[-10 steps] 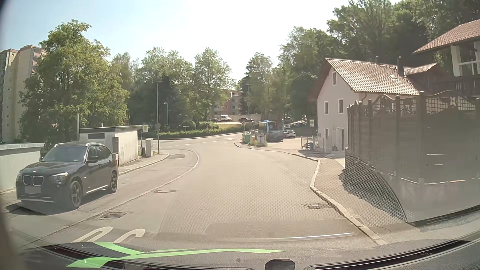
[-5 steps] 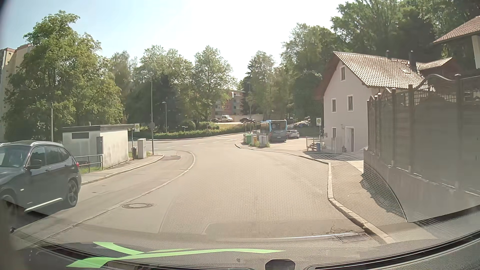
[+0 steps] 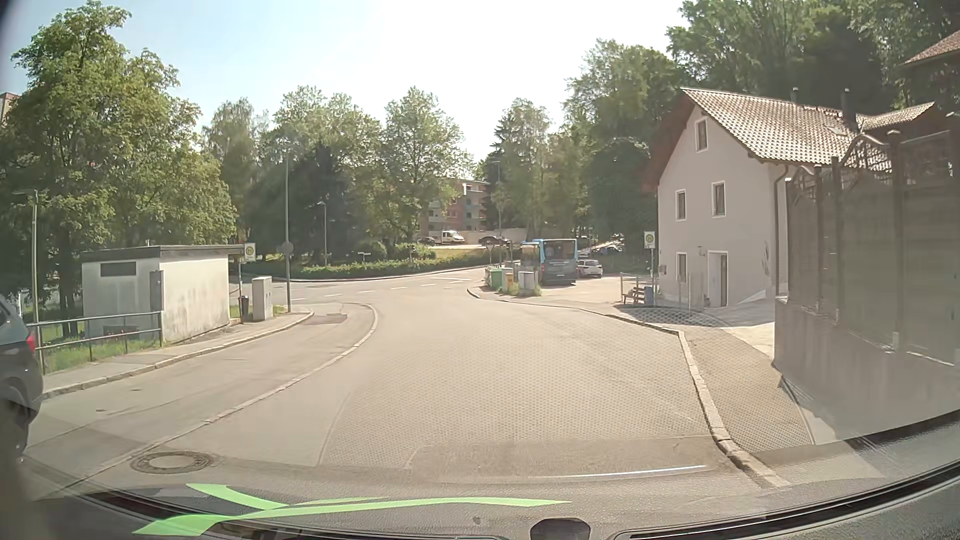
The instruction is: Follow the waypoints while adhering to traffic rules and regulations
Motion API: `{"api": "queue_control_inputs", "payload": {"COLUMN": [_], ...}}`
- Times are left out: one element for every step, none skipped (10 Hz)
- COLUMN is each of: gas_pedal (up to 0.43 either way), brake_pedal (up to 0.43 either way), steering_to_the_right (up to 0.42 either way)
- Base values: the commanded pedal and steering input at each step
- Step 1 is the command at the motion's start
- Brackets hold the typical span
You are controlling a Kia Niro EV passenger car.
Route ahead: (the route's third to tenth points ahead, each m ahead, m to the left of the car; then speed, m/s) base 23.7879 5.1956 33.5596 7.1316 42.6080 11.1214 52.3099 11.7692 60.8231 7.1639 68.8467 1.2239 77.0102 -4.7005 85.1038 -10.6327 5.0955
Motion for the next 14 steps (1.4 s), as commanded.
{"api": "queue_control_inputs", "payload": {"gas_pedal": [0.0,0.0,0.0,0.0,0.0,0.0,0.0,0.0,0.0,0.0,0.0,0.0,0.0,0.0], "brake_pedal": [0.085,0.067,0.061,0.049,0.049,0.049,0.055,0.061,0.067,0.073,0.079,0.079,0.085,0.098], "steering_to_the_right": [0.0,0.0,0.0,0.0,0.002,0.003,0.004,0.004,0.004,0.005,0.004,0.001,-0.003,-0.005]}}
